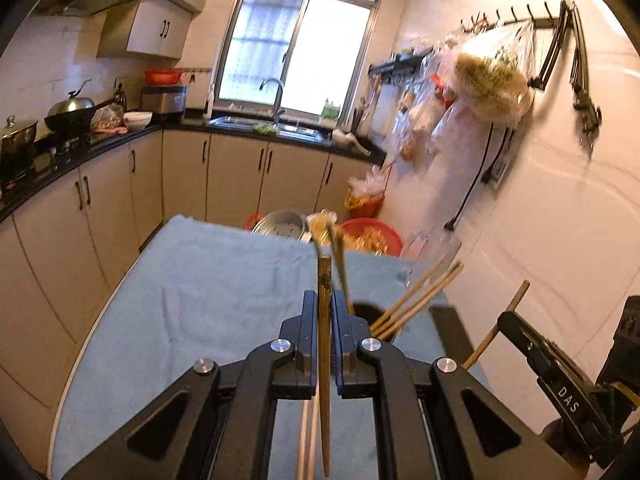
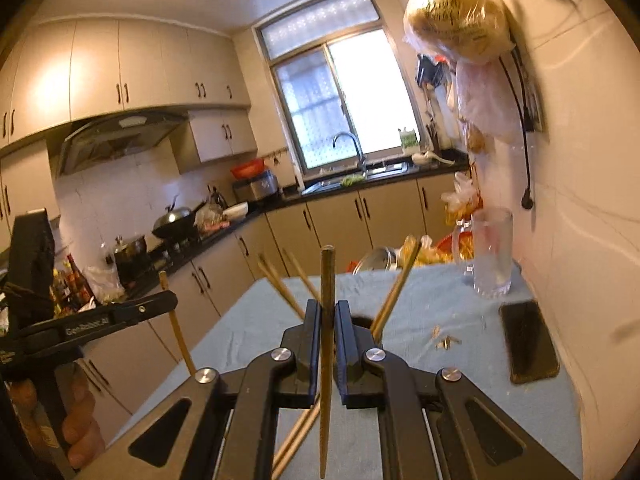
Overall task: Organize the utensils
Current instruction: 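Carry both upright chopsticks over the black cup, then lower both chopsticks into the black cup and open both grippers, then close the right gripper on a loose chopstick while the left gripper grasps another, then lift both held chopsticks upright and carry them over the black cup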
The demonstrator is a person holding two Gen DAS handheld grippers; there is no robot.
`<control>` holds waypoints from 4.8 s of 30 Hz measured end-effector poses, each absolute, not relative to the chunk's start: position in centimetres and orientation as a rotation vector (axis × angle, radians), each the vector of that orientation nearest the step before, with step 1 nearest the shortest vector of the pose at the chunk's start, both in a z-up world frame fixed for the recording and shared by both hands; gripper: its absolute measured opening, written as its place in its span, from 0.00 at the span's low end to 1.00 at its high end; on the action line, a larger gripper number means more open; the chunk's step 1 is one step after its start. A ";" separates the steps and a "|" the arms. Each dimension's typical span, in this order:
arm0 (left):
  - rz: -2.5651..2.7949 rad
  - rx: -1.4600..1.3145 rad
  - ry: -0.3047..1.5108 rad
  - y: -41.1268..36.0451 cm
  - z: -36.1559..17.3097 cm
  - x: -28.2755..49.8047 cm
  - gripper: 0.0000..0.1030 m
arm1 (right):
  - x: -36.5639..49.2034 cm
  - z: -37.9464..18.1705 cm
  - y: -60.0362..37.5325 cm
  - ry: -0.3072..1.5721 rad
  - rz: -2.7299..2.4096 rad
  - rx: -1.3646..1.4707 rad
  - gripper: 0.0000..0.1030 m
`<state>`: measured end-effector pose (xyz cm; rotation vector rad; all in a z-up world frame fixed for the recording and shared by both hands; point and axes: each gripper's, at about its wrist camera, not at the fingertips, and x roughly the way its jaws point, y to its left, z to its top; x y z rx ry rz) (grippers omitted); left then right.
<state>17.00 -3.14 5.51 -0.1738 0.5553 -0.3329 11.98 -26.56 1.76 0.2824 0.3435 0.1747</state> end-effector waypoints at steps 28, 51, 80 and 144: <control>-0.331 -0.219 0.315 -8.9 5.3 24.3 0.06 | 19.7 2.7 -29.4 0.206 0.016 0.398 0.08; -0.364 -0.229 0.543 -3.0 3.6 20.0 0.55 | 15.8 -0.8 -29.3 0.366 0.092 0.465 0.32; -0.166 -0.135 0.983 2.9 -9.8 17.8 0.55 | 23.5 -16.0 -18.3 1.025 0.136 0.299 0.27; -0.228 -0.078 0.971 -3.5 -7.2 20.2 0.07 | 16.8 -10.0 -25.1 0.797 0.150 0.282 0.08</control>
